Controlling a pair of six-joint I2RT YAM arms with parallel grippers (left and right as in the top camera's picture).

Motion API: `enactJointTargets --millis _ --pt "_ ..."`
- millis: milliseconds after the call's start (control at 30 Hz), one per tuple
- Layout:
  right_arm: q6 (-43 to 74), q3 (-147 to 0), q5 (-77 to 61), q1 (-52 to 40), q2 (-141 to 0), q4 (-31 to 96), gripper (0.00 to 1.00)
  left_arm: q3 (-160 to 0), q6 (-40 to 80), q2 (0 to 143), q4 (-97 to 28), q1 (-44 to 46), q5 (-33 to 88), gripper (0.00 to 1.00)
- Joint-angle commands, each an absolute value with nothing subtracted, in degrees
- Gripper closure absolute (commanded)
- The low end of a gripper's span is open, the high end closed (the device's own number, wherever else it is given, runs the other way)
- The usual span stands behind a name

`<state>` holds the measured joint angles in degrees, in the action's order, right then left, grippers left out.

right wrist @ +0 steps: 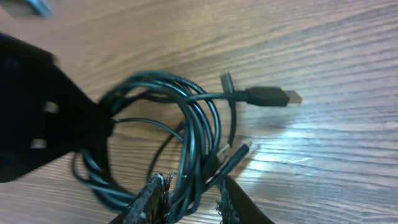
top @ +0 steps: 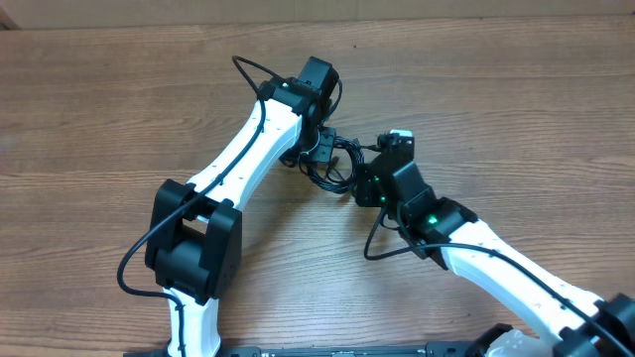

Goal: Untangle cables

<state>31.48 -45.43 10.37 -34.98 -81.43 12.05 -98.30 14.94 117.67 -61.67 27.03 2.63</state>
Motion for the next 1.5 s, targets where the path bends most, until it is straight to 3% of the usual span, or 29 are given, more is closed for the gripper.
enactJointTargets --millis 0,333,800,1100,1467 --pt "31.0 -46.3 13.1 -35.4 -83.0 11.9 0.74 -99.8 15.9 117.6 -61.6 27.8 4.5 0.96" --pt "31.0 -46.2 19.9 -35.1 -85.6 16.4 0.75 -100.1 14.8 117.3 -62.6 27.5 4.6 0.96" --pt "31.2 -46.2 10.8 -35.1 -86.1 17.0 0.74 -100.4 13.5 110.3 -61.0 27.3 10.5 0.96" --pt "31.2 -46.2 16.5 -33.1 -86.1 25.3 0.74 -100.4 11.8 105.9 -60.6 24.6 8.4 0.96" --pt "33.1 -46.4 13.8 -29.5 -86.0 25.1 0.70 -100.3 11.7 105.7 -61.9 24.0 8.6 0.96"
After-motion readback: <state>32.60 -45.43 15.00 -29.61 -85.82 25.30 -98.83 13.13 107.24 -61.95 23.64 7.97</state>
